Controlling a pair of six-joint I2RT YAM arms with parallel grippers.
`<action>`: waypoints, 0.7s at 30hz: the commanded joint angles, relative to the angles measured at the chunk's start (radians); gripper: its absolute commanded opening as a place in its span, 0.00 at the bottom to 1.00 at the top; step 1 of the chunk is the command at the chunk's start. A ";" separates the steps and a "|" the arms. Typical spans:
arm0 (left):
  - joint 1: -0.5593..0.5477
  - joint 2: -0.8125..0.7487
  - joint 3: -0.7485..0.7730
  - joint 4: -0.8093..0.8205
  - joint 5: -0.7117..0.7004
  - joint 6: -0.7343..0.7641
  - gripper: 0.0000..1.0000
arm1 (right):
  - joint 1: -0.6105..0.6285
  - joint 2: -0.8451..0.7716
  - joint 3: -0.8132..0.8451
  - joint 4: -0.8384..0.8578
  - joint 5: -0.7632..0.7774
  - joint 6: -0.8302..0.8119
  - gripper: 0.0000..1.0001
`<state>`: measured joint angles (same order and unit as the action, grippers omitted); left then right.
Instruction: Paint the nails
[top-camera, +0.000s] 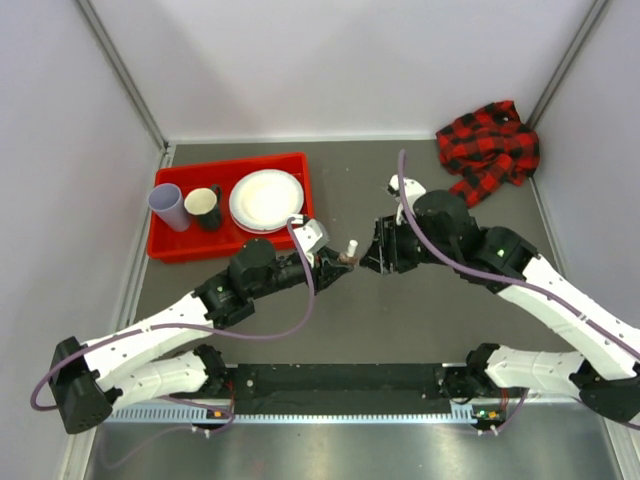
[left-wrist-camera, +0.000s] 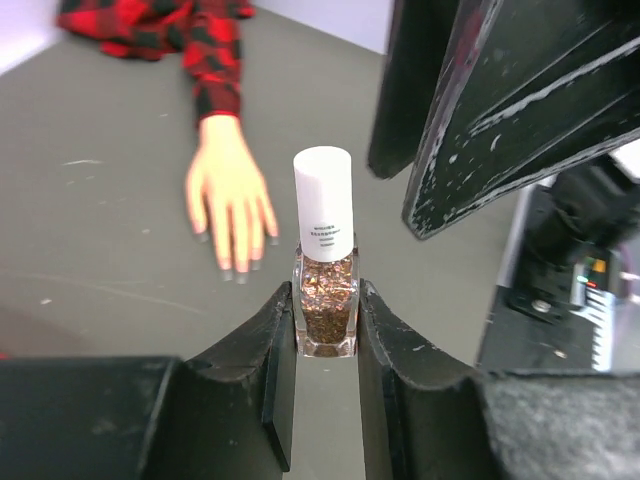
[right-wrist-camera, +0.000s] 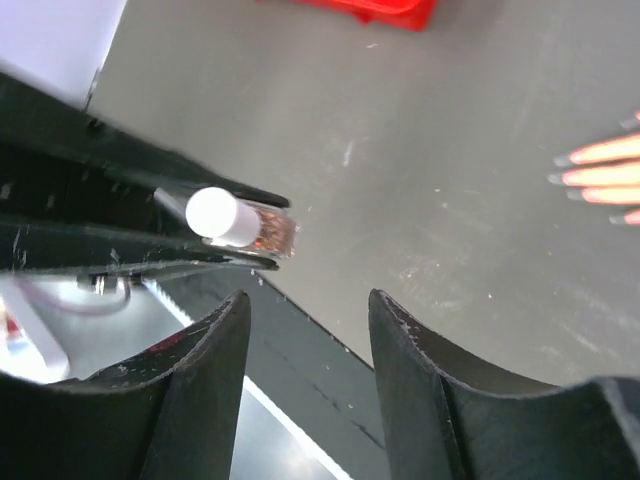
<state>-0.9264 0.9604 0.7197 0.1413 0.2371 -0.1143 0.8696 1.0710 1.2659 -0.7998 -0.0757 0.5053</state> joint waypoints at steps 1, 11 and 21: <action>-0.003 0.000 -0.009 0.083 -0.116 0.036 0.00 | 0.005 0.035 0.090 -0.022 0.131 0.127 0.51; -0.003 -0.002 -0.040 0.109 -0.111 0.033 0.00 | 0.023 0.171 0.210 -0.018 0.111 0.090 0.43; -0.003 0.015 -0.022 0.092 -0.105 0.053 0.00 | 0.037 0.221 0.227 0.013 0.047 0.065 0.44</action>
<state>-0.9245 0.9714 0.6834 0.1734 0.1143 -0.0780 0.8818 1.2732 1.4410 -0.8375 0.0006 0.5926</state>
